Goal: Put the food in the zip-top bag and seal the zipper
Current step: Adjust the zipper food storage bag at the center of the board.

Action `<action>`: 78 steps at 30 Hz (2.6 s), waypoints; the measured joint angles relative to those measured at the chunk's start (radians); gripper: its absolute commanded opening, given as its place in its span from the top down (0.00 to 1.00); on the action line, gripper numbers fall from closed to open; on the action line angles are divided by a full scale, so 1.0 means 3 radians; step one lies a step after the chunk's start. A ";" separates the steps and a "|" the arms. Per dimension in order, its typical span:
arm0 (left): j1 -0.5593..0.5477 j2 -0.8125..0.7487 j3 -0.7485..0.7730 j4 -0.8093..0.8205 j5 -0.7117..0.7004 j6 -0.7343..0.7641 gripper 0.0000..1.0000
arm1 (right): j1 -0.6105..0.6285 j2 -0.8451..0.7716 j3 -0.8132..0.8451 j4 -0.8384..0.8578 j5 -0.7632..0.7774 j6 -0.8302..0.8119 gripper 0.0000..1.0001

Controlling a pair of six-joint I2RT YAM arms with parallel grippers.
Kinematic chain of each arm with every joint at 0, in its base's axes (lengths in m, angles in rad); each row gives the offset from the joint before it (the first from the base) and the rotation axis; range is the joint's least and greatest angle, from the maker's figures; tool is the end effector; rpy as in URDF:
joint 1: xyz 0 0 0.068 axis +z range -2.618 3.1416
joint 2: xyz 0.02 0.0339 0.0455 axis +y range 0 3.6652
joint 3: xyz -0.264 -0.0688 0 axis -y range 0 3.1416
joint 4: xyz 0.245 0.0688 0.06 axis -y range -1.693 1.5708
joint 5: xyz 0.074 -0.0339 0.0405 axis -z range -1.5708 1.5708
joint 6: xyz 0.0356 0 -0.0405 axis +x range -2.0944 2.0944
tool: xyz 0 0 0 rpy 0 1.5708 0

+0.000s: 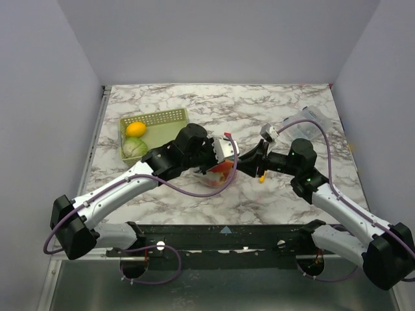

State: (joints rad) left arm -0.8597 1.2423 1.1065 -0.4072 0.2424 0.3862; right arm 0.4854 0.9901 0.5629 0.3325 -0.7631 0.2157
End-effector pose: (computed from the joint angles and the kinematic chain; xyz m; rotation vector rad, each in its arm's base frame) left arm 0.1754 -0.2167 0.3336 1.3666 1.6504 -0.5361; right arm 0.1851 0.1255 0.2779 -0.8266 1.5695 1.1484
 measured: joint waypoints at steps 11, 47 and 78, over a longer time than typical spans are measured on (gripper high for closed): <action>0.0070 0.0217 0.0354 -0.0327 0.0528 -0.0098 0.47 | 0.0000 0.0221 0.0078 0.0050 -0.0243 -0.0113 1.00; 0.0334 0.0464 0.0603 -0.0757 0.1162 -0.0233 1.00 | 0.0023 0.0362 0.1498 -0.2094 0.0114 -0.0090 0.65; 0.0337 0.0476 0.0619 -0.0778 0.1266 -0.0231 1.00 | 0.0314 0.0573 0.1868 -0.2796 0.0301 -0.0516 0.63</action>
State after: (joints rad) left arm -0.7586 1.3849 1.2922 -0.6407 0.6224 0.3168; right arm 0.5797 1.1622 1.1233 -0.5064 -0.6727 0.0608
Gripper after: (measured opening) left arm 0.016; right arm 0.358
